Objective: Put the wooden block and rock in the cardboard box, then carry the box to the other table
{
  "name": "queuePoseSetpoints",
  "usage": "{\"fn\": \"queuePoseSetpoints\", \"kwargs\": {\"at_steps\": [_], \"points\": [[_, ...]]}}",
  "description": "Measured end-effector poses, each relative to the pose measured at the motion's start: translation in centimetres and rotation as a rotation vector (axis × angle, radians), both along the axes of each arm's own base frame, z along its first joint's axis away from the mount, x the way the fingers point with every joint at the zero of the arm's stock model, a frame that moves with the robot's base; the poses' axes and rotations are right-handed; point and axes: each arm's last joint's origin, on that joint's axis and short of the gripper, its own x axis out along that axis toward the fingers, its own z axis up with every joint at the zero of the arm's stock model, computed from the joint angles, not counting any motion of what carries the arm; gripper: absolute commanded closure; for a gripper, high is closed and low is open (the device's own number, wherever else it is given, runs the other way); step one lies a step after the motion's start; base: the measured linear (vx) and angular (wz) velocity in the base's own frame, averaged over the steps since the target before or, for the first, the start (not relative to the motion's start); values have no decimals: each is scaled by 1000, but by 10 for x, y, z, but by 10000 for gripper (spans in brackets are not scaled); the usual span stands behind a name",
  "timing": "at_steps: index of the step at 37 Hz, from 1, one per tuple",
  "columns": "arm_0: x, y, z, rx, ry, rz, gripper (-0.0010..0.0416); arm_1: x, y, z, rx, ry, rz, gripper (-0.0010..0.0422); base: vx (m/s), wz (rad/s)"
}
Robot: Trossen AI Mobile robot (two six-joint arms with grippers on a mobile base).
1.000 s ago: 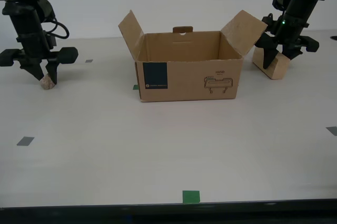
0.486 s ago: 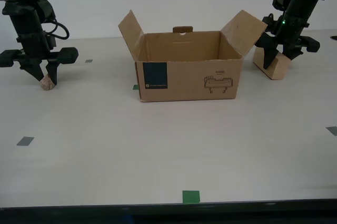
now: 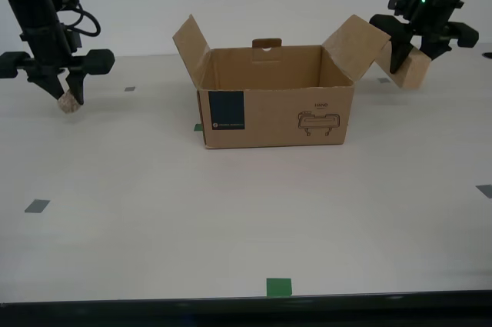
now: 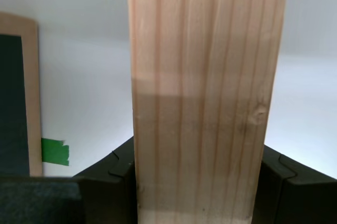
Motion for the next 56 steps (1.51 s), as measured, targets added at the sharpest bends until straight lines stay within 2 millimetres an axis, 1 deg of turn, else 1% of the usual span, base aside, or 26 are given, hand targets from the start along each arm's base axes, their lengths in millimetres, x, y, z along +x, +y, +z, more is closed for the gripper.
{"fn": "queuePoseSetpoints", "kwargs": {"at_steps": [10,17,25,28,31,37,41,47,56], "points": [[-8,0,37,-18,-70,-7,406,-5,-9,36,7,-82,-39,413,0,0],[-15,-1,62,-19,-126,-8,407,-13,-15,69,9,-166,-54,413,0,0],[-25,0,87,-19,-171,-8,406,-27,-24,110,8,-272,-79,413,0,0],[-29,0,98,-19,-196,-9,406,-33,-26,125,-18,-314,-95,413,0,0],[-33,1,109,-18,-223,-13,406,-39,-29,138,-48,-353,-114,413,0,0],[-46,1,131,-15,-262,-24,407,-53,-35,163,-55,-428,-134,413,0,0],[-55,1,148,-11,-298,-32,406,-61,-38,177,-56,-469,-144,413,0,0],[-71,2,171,-8,-351,-38,406,-73,-45,192,-66,-511,-162,413,0,0],[-96,3,205,0,-443,-41,407,-87,-66,215,-121,-568,-245,413,0,0]]}}
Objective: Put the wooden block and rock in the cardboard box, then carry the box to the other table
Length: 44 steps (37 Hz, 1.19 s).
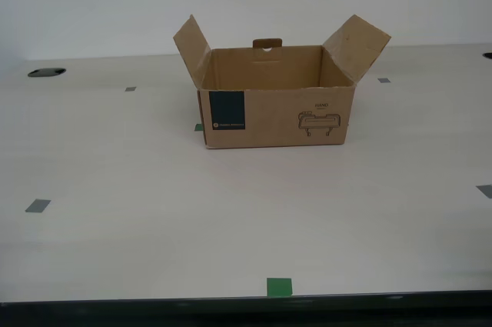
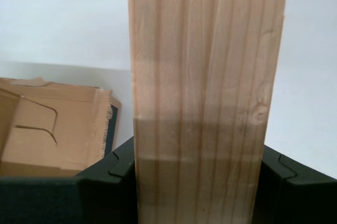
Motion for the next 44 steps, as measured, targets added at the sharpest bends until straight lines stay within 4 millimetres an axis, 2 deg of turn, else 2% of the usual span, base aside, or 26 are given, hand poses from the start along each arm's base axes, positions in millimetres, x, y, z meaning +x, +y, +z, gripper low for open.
{"fn": "queuePoseSetpoints", "kwargs": {"at_steps": [11,26,33,44], "points": [[-26,3,28,7,-79,6,406,-12,-36,44,-21,-93,-122,413,0,0],[-43,13,53,63,-132,62,407,-35,-74,94,-66,-238,-260,413,0,0],[-51,27,65,185,-164,191,406,-43,-89,104,-88,-286,-316,413,0,0],[-59,48,78,204,-190,277,406,-45,-112,101,-129,-294,-415,413,0,0]]}}
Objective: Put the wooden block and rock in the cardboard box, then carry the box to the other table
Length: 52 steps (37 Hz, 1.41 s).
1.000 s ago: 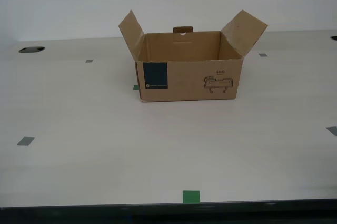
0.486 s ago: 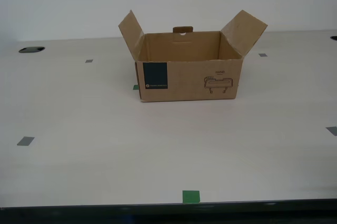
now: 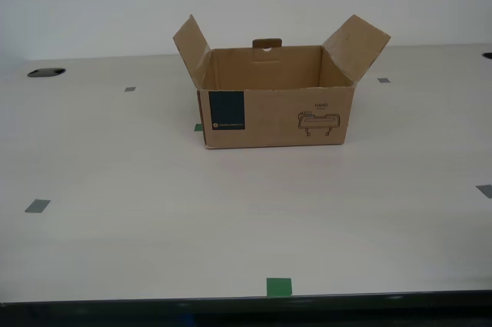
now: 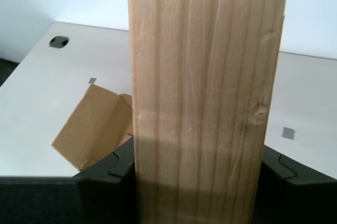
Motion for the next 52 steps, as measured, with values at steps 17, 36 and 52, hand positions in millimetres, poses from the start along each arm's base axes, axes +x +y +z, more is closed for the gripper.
{"fn": "queuePoseSetpoints", "kwargs": {"at_steps": [17,36,52], "points": [[-8,31,-2,-2,25,110,406,1,-21,-26,9,15,-59,413,0,0],[-1,44,-29,-17,121,145,406,5,-36,-71,7,83,-80,413,0,0],[12,54,-87,-11,184,141,406,8,-40,-103,10,102,-83,413,0,0]]}}
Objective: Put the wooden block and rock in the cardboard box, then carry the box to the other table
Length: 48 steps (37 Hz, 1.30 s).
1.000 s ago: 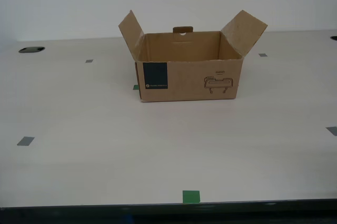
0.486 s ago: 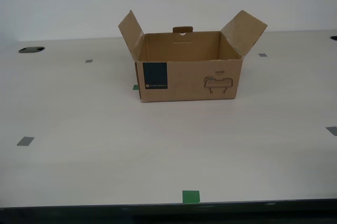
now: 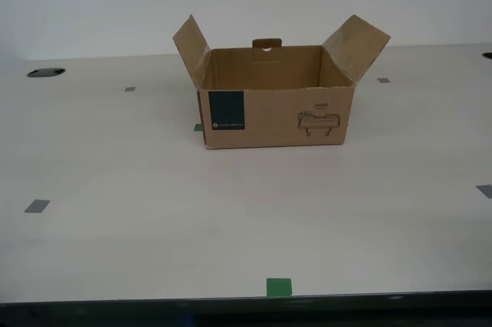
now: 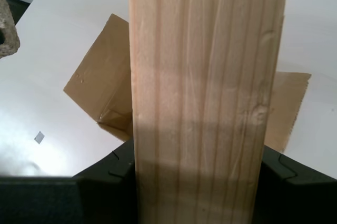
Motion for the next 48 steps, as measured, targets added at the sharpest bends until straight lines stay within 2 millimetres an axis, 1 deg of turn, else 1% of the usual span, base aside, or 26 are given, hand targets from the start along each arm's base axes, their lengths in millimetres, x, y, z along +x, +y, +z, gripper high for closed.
{"fn": "queuePoseSetpoints", "kwargs": {"at_steps": [9,15,19,23,28,34,37,43,48], "points": [[2,3,-32,14,48,-25,406,-1,0,-18,5,47,0,413,0,0],[0,4,-47,4,81,-24,406,-1,0,-26,2,54,-3,413,0,0],[1,4,-53,5,84,-27,406,5,-5,-34,0,67,-8,413,0,0],[6,7,-60,16,97,-36,406,13,-13,-53,-8,145,-45,413,0,0],[17,11,-76,17,133,-29,406,24,-22,-75,23,203,-57,413,0,0],[28,15,-93,13,162,-25,406,33,-26,-82,56,179,-83,413,0,0],[33,18,-102,39,187,-1,406,36,-28,-87,80,159,-104,413,0,0],[42,23,-120,59,231,24,406,40,-31,-103,150,152,-159,413,0,0],[46,24,-128,54,241,26,406,43,-33,-116,194,154,-193,413,0,0]]}}
